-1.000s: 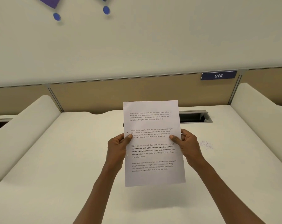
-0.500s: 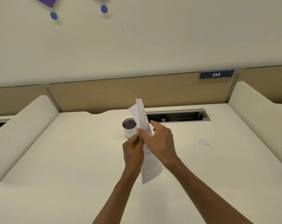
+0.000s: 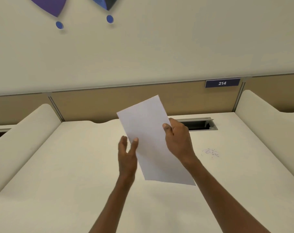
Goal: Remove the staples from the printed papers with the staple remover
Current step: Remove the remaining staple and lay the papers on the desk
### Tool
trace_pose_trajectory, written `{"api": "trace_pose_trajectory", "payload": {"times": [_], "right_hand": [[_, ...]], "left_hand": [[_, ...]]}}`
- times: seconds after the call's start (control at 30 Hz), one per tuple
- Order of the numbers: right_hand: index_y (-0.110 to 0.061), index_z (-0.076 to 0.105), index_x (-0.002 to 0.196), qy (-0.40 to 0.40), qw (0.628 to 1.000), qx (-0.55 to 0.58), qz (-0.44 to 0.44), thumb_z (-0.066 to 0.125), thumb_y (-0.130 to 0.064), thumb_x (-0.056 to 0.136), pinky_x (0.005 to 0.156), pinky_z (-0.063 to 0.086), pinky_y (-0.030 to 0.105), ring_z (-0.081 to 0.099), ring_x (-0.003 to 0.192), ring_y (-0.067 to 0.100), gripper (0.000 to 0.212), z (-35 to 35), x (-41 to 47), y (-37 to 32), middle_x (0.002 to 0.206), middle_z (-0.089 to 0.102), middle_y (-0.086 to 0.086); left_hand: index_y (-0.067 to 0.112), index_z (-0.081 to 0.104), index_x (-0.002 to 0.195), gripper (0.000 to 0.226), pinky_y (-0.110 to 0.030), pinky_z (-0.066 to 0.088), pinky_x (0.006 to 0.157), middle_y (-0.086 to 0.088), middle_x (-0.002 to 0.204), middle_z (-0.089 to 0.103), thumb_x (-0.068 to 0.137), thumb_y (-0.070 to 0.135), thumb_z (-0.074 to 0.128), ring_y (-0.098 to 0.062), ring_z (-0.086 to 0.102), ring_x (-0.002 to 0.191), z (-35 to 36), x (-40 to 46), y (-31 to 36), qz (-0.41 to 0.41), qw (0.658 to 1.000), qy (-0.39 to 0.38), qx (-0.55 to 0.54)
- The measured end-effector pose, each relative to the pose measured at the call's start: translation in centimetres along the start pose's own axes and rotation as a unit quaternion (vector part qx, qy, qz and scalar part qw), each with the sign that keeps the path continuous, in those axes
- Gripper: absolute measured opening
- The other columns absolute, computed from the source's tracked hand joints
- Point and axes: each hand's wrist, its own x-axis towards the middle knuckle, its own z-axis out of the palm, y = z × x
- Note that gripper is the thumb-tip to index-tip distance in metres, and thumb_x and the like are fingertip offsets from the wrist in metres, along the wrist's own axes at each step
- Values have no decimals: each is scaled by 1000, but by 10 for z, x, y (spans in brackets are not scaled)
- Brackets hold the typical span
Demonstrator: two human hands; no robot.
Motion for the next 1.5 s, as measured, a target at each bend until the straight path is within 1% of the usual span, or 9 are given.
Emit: {"api": "trace_pose_trajectory", "payload": {"times": [0.07, 0.1, 0.17, 0.23, 0.33, 0.57, 1.1, 1.37, 1.5], "right_hand": [[-6, 57, 80, -15, 996, 83, 24, 50, -16, 97, 62, 43, 34, 51, 65, 27, 22, -9, 3, 3, 69, 61, 5], [-5, 62, 86, -25, 991, 125, 45, 51, -17, 98, 65, 47, 34, 56, 68, 28, 20, -13, 5, 4, 76, 67, 9], [-11, 68, 99, -50, 973, 202, 96, 52, -18, 98, 71, 54, 35, 67, 77, 25, 18, -20, 5, 8, 90, 73, 6], [-16, 69, 106, -68, 954, 262, 130, 52, -16, 98, 79, 57, 38, 71, 85, 22, 19, -25, 6, 14, 96, 75, 0], [-16, 70, 107, -76, 931, 319, 158, 53, -12, 98, 85, 57, 41, 72, 90, 23, 20, -27, 7, 22, 100, 75, 1], [-13, 69, 113, -89, 910, 348, 207, 56, -15, 97, 89, 56, 46, 71, 94, 29, 21, -19, 3, 36, 103, 75, 4], [-20, 70, 106, -91, 909, 348, 209, 56, -15, 97, 85, 58, 41, 71, 94, 27, 17, -11, 0, 35, 101, 75, 1], [-14, 68, 114, -89, 913, 337, 212, 57, -17, 97, 87, 57, 42, 71, 94, 28, 21, -8, 2, 39, 104, 75, 3], [-17, 68, 109, -75, 925, 306, 211, 56, -18, 97, 81, 57, 36, 71, 91, 24, 17, -8, 4, 42, 105, 74, 2]], "left_hand": [[10, 24, 157, 83, -30, 37, 108, -2, 157, 40, 94, 46, 65, -15, 42, 141, -8, 10, 12, -30, 999, 25, -7], [8, 23, 156, 81, -28, 40, 103, 0, 150, 47, 95, 44, 63, -13, 49, 134, -13, 13, 19, -30, 999, 25, -23], [6, 44, 147, 66, -33, 49, 97, -2, 133, 63, 95, 41, 63, -18, 63, 117, -25, 14, 30, -11, 999, -9, -51], [8, 69, 122, 33, -43, 54, 95, -9, 118, 74, 97, 30, 64, -27, 70, 106, -36, 10, 37, 20, 997, -64, -48], [11, 77, 103, 14, -42, 55, 89, -11, 105, 77, 95, 17, 67, -25, 71, 91, -44, 6, 43, 29, 996, -67, -44], [8, 78, 99, 13, -28, 60, 73, -11, 101, 78, 93, 14, 68, -23, 73, 85, -51, -4, 46, 46, 996, -64, -46], [7, 77, 101, 15, -33, 60, 79, -12, 103, 77, 93, 16, 68, -25, 72, 88, -60, -6, 41, 34, 996, -53, -55], [7, 76, 104, 17, -33, 59, 80, -10, 102, 78, 92, 16, 68, -23, 72, 87, -59, -4, 40, 28, 997, -51, -55], [7, 76, 101, 18, -28, 60, 72, -9, 99, 78, 97, 19, 63, -22, 72, 84, -55, -5, 39, 13, 997, -56, -60]]}}
